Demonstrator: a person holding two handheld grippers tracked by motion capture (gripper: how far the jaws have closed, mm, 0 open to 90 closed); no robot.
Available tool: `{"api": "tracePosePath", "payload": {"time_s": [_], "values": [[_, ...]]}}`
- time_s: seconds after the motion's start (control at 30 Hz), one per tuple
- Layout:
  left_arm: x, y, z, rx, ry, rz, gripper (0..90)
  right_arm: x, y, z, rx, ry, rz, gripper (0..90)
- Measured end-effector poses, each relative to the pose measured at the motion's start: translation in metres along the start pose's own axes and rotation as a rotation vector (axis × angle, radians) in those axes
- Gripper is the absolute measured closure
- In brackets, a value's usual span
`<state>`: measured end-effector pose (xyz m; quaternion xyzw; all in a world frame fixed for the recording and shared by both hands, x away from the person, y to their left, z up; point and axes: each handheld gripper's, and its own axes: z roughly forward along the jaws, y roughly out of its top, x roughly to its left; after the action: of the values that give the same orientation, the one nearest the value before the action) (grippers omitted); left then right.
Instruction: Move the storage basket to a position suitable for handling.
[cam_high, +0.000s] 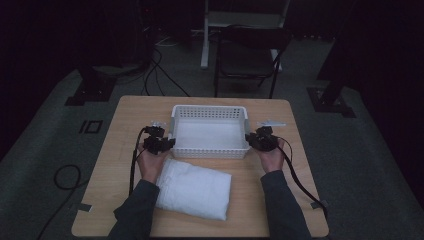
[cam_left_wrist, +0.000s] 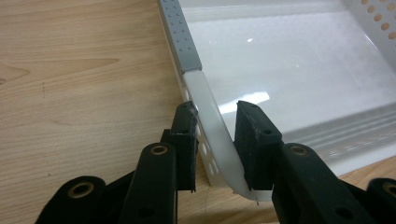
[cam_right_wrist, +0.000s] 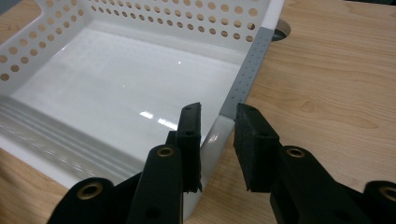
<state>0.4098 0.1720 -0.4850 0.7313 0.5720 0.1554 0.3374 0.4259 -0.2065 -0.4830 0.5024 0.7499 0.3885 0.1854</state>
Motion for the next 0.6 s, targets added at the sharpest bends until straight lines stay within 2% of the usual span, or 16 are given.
{"api": "tracePosePath", "payload": {"time_s": [0.17,0.23,0.37,0.43,0.5,0.6], "values": [[0.002,-0.001,-0.002,-0.009,-0.003,-0.011,68.3,0.0,0.0,-0.002,-0.006,0.014,-0.017,70.6],[0.002,-0.003,-0.005,-0.02,0.009,-0.013,62.1,0.0,0.001,-0.008,-0.025,0.042,-0.022,66.5],[0.004,-0.012,-0.019,-0.059,0.009,-0.016,52.6,0.005,0.0,-0.023,-0.05,0.033,-0.059,60.4],[0.006,-0.018,-0.028,-0.095,-0.009,-0.025,50.7,0.008,-0.004,-0.03,-0.05,0.03,-0.065,58.2],[0.007,-0.025,-0.035,-0.109,-0.005,-0.029,49.6,0.012,-0.009,-0.036,-0.051,0.04,-0.071,56.0],[0.008,-0.034,-0.044,-0.136,-0.022,-0.03,47.0,0.018,-0.018,-0.044,-0.061,0.036,-0.086,49.8]]}}
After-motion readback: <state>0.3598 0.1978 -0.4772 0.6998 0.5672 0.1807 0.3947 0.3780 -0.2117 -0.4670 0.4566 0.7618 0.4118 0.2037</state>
